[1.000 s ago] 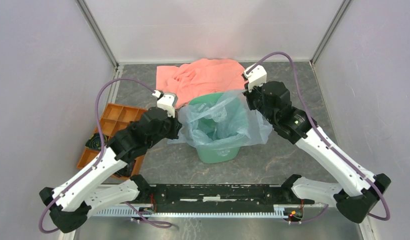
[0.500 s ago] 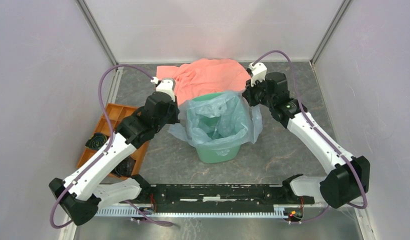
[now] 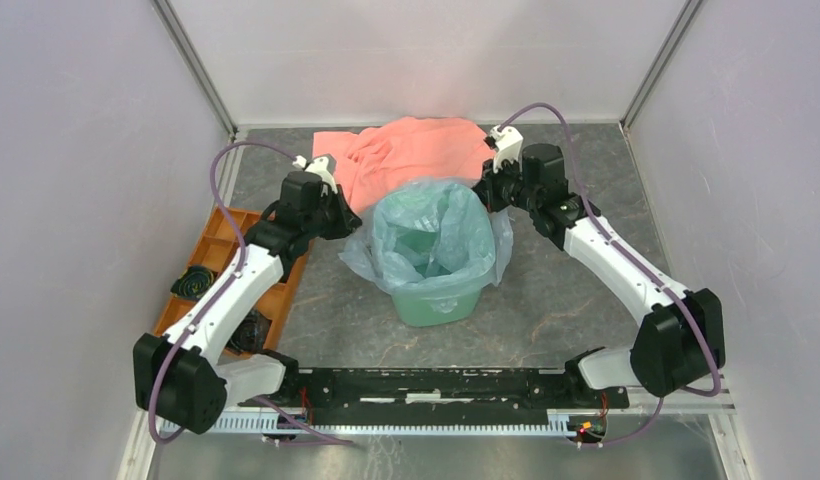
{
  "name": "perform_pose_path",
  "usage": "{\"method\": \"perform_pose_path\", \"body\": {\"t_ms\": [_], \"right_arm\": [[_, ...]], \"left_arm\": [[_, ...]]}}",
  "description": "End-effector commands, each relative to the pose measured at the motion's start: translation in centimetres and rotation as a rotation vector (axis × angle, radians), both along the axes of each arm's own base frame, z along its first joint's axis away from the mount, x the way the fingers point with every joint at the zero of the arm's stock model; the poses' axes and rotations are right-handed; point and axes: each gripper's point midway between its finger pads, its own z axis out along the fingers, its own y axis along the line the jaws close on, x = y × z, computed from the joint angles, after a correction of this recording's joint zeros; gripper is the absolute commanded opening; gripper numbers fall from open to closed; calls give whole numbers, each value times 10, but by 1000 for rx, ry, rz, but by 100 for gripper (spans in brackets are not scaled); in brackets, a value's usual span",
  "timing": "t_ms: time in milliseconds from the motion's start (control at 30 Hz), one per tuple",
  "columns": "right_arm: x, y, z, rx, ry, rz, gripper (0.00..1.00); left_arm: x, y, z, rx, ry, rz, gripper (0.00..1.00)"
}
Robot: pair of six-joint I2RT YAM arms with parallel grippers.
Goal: Put the trash bags into the trash bin
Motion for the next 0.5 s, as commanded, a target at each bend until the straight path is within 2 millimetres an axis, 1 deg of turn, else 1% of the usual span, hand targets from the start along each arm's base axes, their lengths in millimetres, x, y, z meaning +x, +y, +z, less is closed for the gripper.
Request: {"method": "perform_pose_path", "body": {"t_ms": [0, 33, 100, 167, 233, 300, 367, 467], "right_arm": [[1, -6, -16, 7, 6, -4, 0], [-3, -7, -23, 4, 19, -3, 0], [-10, -6, -30, 12, 35, 10, 0], [-17, -5, -29, 29, 38, 23, 0], [-21, -4, -23, 45, 27, 33, 1], [-22, -4, -16, 52, 11, 39, 2], [-22, -6, -16, 38, 4, 34, 4], [-23, -12, -26, -1, 31, 14, 12]], "left_arm": [[13, -20, 45, -108, -101, -69, 2], [16, -18, 51, -96, -113, -61, 2], [16, -16, 52, -86, -111, -55, 2], [9, -17, 32, -94, -72, -63, 2], [-1, -18, 5, -105, -19, -66, 2], [-12, -17, -15, -121, 20, -63, 2], [-21, -14, -25, -129, 32, -49, 2], [-30, -4, -27, -109, 25, -19, 2]]}}
